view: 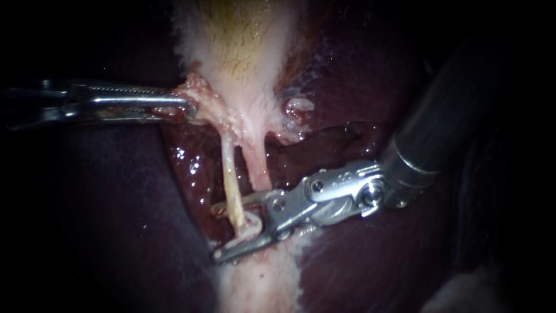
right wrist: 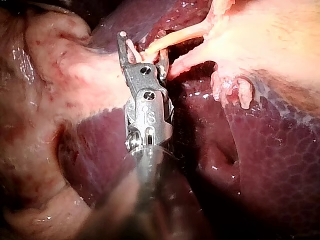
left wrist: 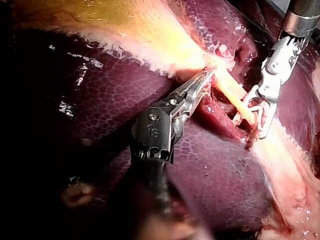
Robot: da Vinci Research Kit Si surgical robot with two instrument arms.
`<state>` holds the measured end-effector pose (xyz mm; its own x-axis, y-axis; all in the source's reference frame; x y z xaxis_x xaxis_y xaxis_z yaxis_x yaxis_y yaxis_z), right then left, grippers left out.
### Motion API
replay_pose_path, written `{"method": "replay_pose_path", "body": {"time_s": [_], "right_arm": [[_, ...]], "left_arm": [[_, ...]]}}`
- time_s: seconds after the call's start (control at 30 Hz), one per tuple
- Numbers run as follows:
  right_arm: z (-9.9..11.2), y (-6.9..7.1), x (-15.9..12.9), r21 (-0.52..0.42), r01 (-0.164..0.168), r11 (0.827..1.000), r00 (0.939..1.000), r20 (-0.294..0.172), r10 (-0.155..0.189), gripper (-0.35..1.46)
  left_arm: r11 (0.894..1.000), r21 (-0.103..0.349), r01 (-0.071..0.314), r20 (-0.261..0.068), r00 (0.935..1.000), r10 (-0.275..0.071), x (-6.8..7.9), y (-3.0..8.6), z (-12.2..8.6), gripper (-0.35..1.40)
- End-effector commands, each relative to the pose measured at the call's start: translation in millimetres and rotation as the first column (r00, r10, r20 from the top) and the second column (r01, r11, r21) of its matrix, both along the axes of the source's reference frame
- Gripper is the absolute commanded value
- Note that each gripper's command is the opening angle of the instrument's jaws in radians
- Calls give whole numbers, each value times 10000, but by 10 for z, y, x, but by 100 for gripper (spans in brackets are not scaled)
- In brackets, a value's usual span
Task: Clipping first clip left tube
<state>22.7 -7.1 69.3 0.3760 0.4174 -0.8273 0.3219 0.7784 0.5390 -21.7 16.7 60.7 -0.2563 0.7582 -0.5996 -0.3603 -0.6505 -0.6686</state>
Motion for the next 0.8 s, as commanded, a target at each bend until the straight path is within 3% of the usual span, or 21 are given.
{"method": "replay_pose_path", "body": {"time_s": [0.03,0.1,0.3,0.57,0.8], "right_arm": [[-3,-1,0,3,6,10000,10000,-36,-6,49],[-9,-6,1,69,-18,10000,9999,-102,19,49],[-28,-22,4,280,463,9985,9976,-519,-448,48],[-45,-35,8,455,1141,9924,9894,-960,-1093,46],[-45,-35,8,460,1221,9915,9878,-1032,-1168,44]], "left_arm": [[10000,4,-7,8,10000,7,0,0,1,-35],[10000,5,-12,11,10000,12,1,1,1,-35],[10000,14,-23,22,10000,23,3,3,3,-35],[10000,15,-28,26,10000,28,4,4,4,-35],[10000,15,-29,26,10000,29,5,4,5,-35]]}}
